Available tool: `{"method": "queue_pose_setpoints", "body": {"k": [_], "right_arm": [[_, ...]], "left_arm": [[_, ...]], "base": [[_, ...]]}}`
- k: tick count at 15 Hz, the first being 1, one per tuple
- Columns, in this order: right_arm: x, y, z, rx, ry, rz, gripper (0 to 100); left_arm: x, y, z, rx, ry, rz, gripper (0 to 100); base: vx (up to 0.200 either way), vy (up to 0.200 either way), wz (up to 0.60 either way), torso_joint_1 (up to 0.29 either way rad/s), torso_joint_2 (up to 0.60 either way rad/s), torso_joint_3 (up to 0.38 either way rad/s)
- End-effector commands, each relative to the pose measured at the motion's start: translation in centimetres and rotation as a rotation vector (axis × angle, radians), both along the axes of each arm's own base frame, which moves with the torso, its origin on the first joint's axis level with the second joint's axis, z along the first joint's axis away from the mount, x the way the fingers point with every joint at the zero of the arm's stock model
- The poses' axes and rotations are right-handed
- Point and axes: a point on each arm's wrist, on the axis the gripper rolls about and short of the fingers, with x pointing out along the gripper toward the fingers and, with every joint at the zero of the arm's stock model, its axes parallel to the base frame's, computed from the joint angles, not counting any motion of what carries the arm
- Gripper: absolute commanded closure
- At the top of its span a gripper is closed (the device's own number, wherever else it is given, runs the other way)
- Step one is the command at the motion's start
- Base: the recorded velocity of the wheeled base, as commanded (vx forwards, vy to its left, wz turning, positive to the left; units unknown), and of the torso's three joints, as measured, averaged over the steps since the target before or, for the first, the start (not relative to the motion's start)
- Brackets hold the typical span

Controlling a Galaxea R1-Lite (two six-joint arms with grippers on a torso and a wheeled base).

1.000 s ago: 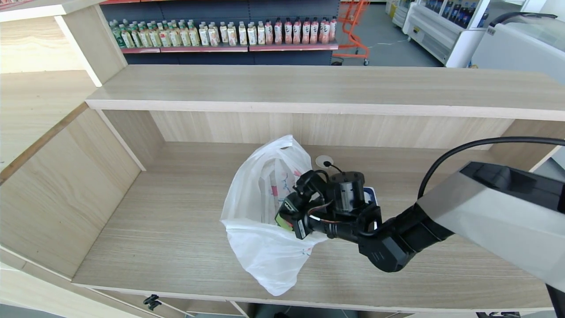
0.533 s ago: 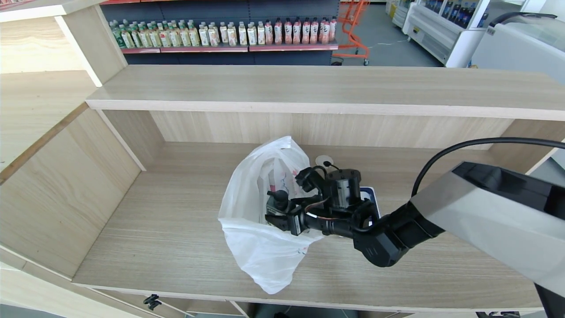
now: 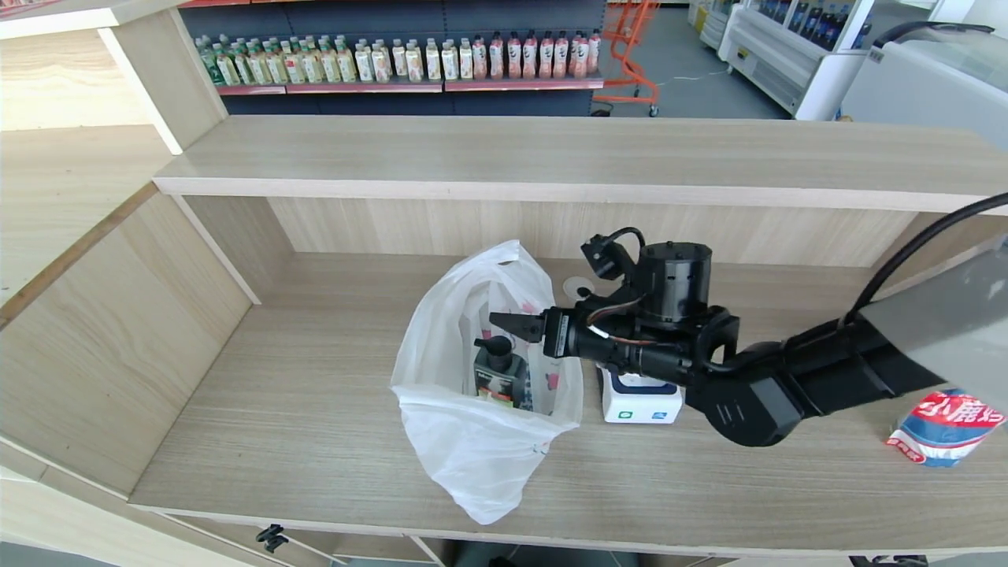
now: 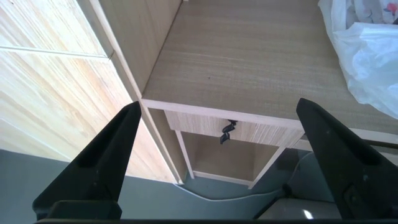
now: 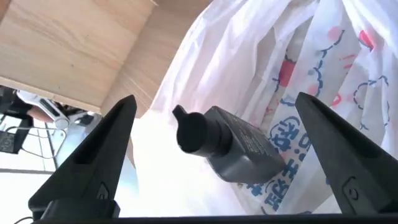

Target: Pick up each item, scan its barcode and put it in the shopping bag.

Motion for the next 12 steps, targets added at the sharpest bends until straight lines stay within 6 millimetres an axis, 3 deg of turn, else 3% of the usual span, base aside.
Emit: {"method": "queue_pose_setpoints", "body": {"k": [1, 2, 4, 7, 9, 10, 12], "right_arm": [[-2.4, -3.6, 3.8, 0.032, -0.029, -0.044, 0], [-3.1, -4.8, 4.2, 0.028, -0.018, -0.064, 0], [-6.7, -10.0, 6.4, 0.008, 0.035, -0.123, 0], [-11.2, -13.5, 8.6, -0.018, 0.007, -0.188, 0], [-12.4, -15.1, 8.2, -0.097, -0.009, -0.224, 0], [-12.6, -16.9, 6.6, -0.22, -0.029, -0.305, 0], [-12.6, -17.8, 5.7, -0.299, -0.032, -0.406, 0]], "left_arm": [[0.0, 0.0, 0.0, 0.0, 0.0, 0.0, 0], [0.0, 0.0, 0.0, 0.0, 0.0, 0.0, 0], [0.0, 0.0, 0.0, 0.0, 0.0, 0.0, 0], [0.0, 0.0, 0.0, 0.0, 0.001, 0.0, 0], [0.0, 0.0, 0.0, 0.0, 0.0, 0.0, 0], [0.0, 0.0, 0.0, 0.0, 0.0, 0.0, 0], [0.0, 0.0, 0.0, 0.0, 0.0, 0.0, 0]], "base": [[0.0, 0.0, 0.0, 0.0, 0.0, 0.0], [0.0, 0.0, 0.0, 0.0, 0.0, 0.0], [0.0, 0.0, 0.0, 0.0, 0.0, 0.0], [0.0, 0.0, 0.0, 0.0, 0.0, 0.0], [0.0, 0.0, 0.0, 0.0, 0.0, 0.0], [0.0, 0.0, 0.0, 0.0, 0.0, 0.0], [0.0, 0.0, 0.0, 0.0, 0.0, 0.0]]}}
